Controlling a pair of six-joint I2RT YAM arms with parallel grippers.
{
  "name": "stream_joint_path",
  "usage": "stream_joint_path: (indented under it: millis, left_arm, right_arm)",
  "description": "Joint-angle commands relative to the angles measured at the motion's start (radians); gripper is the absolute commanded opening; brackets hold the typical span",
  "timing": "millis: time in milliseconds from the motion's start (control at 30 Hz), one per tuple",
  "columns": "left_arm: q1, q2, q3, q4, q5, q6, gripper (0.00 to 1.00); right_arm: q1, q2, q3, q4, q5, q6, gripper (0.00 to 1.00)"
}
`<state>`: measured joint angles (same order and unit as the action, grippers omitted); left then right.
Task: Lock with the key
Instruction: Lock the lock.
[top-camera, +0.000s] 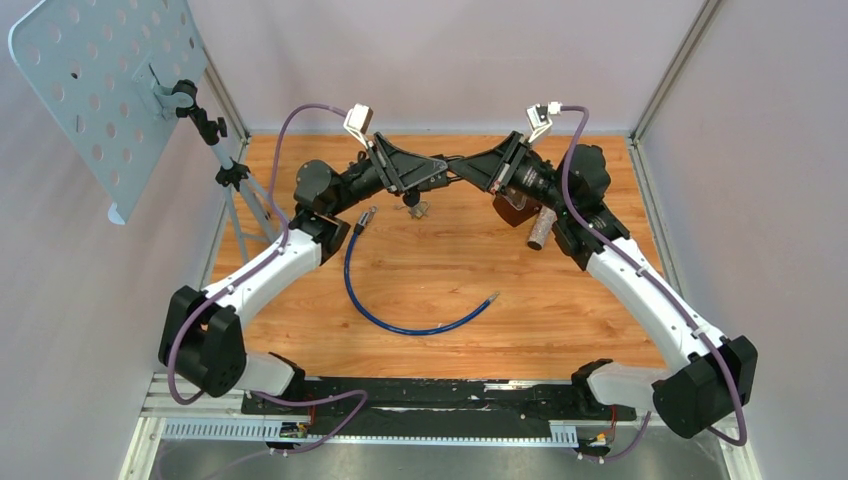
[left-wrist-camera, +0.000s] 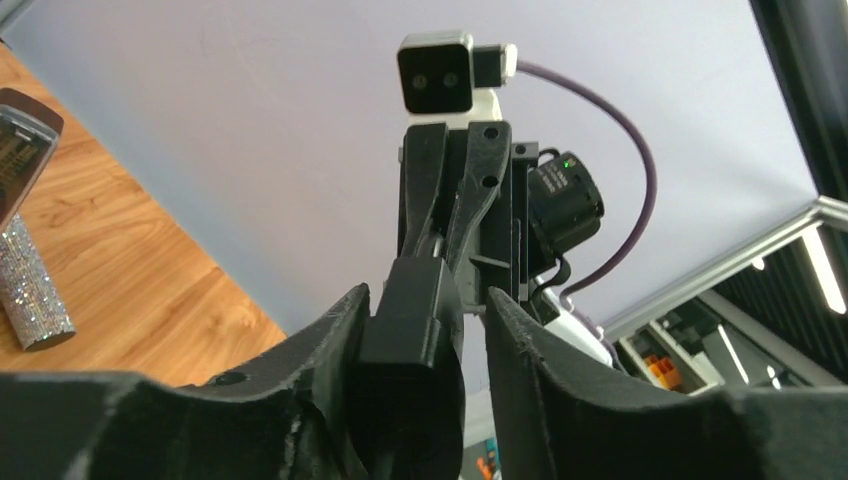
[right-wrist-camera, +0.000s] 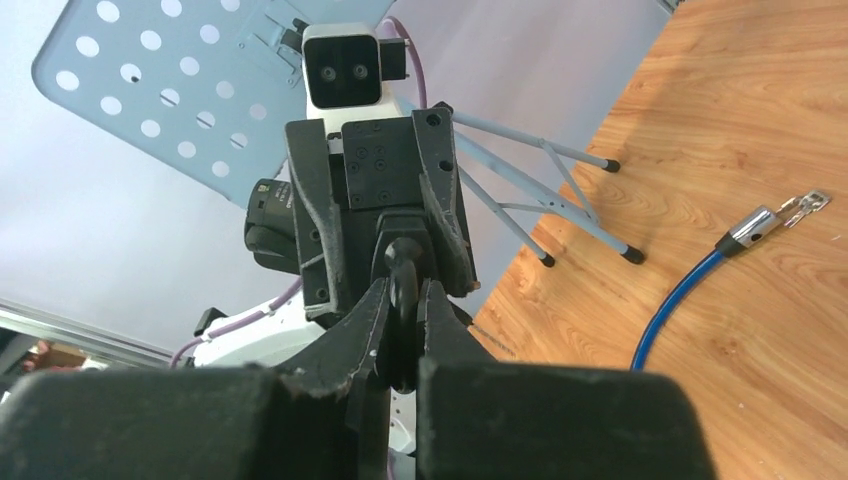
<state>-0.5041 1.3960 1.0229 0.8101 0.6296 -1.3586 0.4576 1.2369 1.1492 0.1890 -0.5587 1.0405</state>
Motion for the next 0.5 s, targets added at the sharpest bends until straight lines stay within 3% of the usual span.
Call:
stream_joint_path:
  millis: [0, 167, 333, 467]
  left_arm:
    - [-0.007, -0.085, 0.035, 0.020, 0.069, 0.101, 0.59]
    - [-0.006, -0.137, 0.062, -0.161, 0.100, 0.265, 0.72]
    - [0.015, -0.165, 0.073, -0.263, 0.161, 0.365, 0.76]
    - [0.052, -0.168, 0.072, -0.245, 0.252, 0.376, 0.77]
  right_arm:
    - [0.001, -0.052, 0.045, 0.071, 0.019, -0.071, 0.00]
    - [-0.005, -0.065, 0.062, 0.106, -0.021, -0.104, 0.00]
    - [-0.006, -0.084, 0.085, 0.118, -0.074, -0.183, 0.00]
    - [-0.011, -0.109, 0.114, 0.106, -0.148, -0.268, 0.00]
